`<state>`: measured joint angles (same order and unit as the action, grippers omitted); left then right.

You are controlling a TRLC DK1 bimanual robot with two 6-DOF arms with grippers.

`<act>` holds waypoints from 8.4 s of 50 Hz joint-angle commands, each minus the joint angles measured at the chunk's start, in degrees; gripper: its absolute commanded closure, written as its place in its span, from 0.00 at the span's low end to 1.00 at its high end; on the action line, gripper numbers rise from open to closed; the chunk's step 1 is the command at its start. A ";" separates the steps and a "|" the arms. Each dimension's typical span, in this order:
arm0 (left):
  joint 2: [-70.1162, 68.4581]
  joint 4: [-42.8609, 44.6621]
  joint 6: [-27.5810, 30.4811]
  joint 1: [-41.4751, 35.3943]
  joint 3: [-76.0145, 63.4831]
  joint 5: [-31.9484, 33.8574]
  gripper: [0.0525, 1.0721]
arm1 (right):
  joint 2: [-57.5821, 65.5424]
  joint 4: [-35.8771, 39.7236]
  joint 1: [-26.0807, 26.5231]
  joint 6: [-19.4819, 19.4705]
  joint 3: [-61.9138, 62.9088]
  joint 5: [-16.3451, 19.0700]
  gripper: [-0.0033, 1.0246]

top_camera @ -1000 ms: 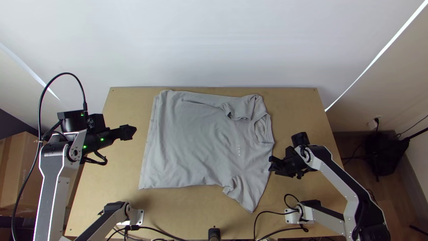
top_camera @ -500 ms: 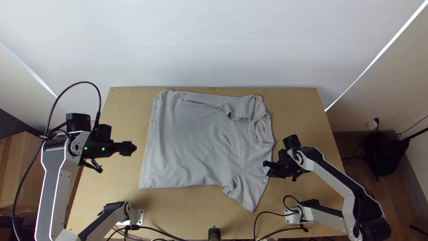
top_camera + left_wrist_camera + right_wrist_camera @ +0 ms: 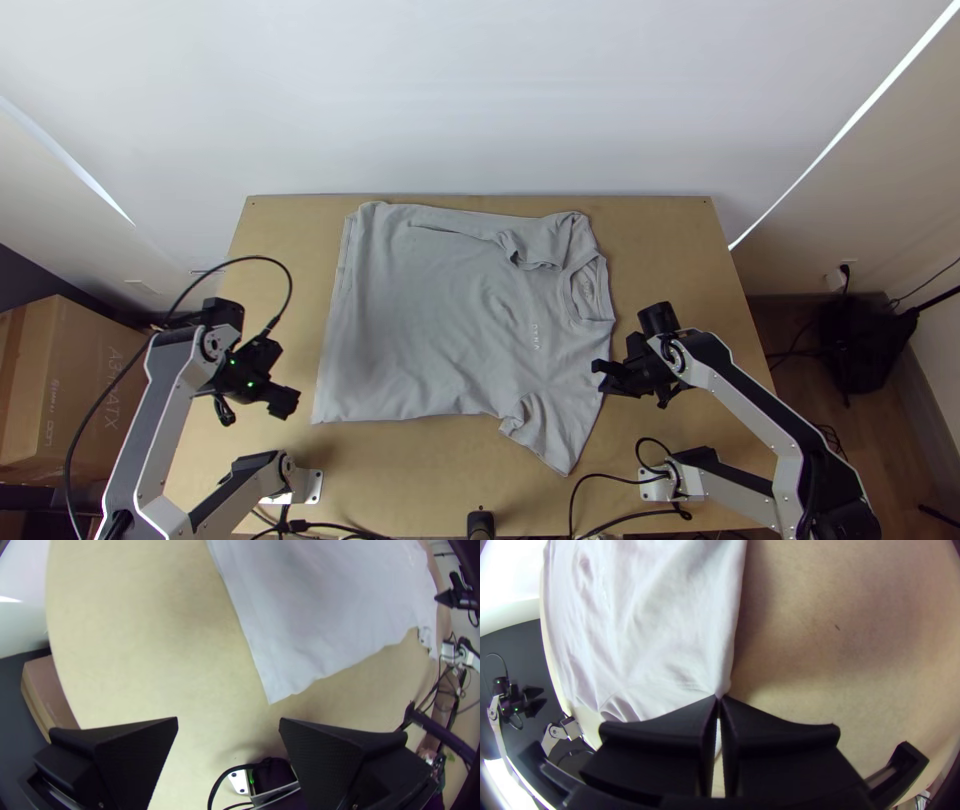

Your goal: Fold the t-shirt

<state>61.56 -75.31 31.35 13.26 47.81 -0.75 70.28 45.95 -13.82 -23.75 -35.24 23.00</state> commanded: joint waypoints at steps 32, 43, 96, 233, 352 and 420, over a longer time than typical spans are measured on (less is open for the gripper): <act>7.61 7.63 -6.74 -20.55 -7.91 -2.32 0.05 | -6.12 1.07 1.52 -0.16 1.23 0.29 0.97; 10.16 9.21 -8.68 -22.92 -9.76 -2.32 0.05 | -7.09 1.07 2.57 0.02 1.67 0.20 0.97; 9.72 17.04 -6.22 -22.66 -13.97 8.40 0.97 | -10.25 1.68 4.42 0.10 1.41 0.20 0.97; -18.32 37.25 -44.98 -11.59 38.58 6.20 0.98 | -33.54 -28.90 8.81 -2.36 -39.11 -12.72 0.97; 49.89 53.86 -41.99 -10.00 37.88 14.38 0.98 | 55.14 -27.67 9.87 0.19 -66.36 -11.14 0.97; 22.02 59.49 -37.59 -10.36 -0.88 15.61 0.06 | 29.65 -21.34 11.98 4.24 -32.43 -10.52 0.43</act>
<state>86.70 -15.84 -8.40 3.22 48.60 15.20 103.04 23.75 -3.20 -20.25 -69.38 12.84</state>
